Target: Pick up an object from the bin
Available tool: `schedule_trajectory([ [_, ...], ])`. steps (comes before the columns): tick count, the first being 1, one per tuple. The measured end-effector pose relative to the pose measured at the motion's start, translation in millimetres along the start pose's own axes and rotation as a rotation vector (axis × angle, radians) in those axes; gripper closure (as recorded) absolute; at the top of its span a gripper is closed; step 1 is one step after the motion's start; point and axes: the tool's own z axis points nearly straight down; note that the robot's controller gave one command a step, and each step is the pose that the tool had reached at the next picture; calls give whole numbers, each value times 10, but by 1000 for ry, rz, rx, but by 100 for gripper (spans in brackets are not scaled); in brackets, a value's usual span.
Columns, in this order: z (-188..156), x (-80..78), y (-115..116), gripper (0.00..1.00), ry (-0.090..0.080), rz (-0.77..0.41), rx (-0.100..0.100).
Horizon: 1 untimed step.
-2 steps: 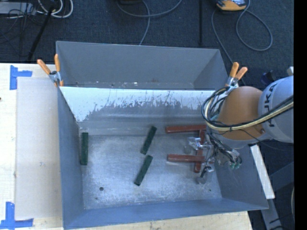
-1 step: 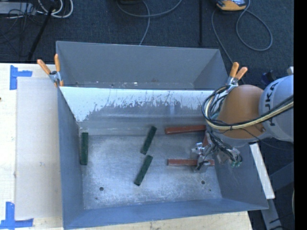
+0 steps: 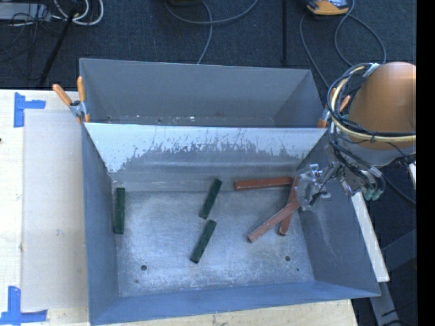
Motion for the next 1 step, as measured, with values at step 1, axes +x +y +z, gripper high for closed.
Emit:
schedule_trajectory([
  [1, 50, 16, 9, 0, 8, -1, -3],
])
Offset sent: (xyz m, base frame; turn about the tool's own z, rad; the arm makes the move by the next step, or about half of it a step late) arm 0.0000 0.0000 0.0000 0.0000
